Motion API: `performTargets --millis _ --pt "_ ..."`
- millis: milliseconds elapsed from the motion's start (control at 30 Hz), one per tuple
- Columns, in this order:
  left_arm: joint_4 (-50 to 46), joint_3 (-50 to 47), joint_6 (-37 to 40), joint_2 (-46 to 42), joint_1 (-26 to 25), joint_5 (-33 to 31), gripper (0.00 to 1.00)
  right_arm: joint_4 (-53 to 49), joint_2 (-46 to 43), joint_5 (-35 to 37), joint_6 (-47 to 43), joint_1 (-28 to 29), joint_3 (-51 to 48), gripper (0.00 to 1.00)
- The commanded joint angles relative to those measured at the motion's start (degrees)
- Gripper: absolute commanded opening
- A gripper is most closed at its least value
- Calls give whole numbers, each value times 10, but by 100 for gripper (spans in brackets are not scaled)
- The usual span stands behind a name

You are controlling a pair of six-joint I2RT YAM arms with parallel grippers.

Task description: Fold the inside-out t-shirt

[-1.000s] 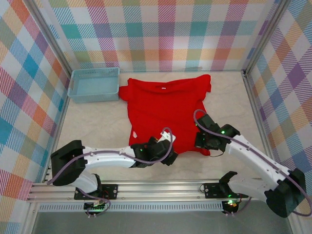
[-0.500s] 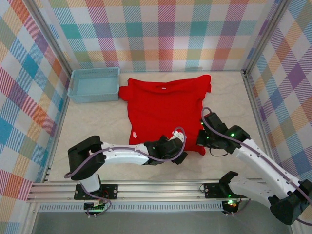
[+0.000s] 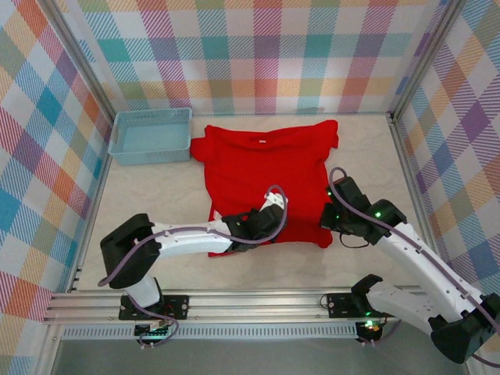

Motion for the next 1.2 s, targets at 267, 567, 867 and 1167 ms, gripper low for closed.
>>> performTargets --millis 267,567,867,1167 --pt "-46 64 1 -55 53 72 0 109 -41 -59 -66 0 -45 47" --pt "-75 107 9 -60 73 92 0 272 -93 -64 -83 148 -158 61" --pt "-92 132 23 -81 85 111 0 637 7 14 -100 299 -339 63" --pt "-117 142 31 -95 85 121 0 698 154 13 -194 299 -303 67"
